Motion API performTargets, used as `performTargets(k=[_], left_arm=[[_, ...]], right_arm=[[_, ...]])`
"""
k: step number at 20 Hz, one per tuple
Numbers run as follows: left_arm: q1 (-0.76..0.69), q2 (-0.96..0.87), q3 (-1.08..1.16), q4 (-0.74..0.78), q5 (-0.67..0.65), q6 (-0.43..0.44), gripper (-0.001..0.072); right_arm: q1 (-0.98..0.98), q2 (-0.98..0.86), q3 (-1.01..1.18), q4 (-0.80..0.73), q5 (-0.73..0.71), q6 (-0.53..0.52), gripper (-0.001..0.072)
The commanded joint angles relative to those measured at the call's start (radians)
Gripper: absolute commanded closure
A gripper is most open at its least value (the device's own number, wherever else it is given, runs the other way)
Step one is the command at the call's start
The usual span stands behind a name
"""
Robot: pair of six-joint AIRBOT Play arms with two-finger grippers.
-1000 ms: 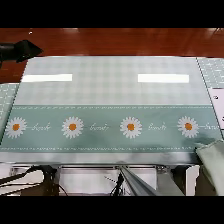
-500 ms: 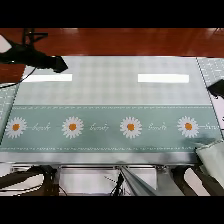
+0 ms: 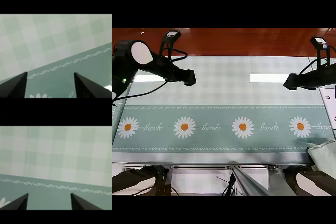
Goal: Fold the shirts.
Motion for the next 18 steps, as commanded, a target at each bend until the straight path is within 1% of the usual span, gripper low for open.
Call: performTargets(k=[1,5,18], left_arm=[[-0.023,0.004,-0.019,0.041,-0.005,-0.06,-0.0013],[-0.023,0.003,-0.019,0.042,0.034,-0.06,-0.0013],[-0.023,-0.003,-0.019,0.04,0.032,-0.06,-0.0013]], right_arm=[[0.02,-0.01,0.016,-0.011,0.028,-0.021,0.0094],[0.02,-0.01,0.016,-0.01,0.002,-0.024,0.0095],[0.02,-0.01,0.016,-0.013,0.001,-0.024,0.0098]])
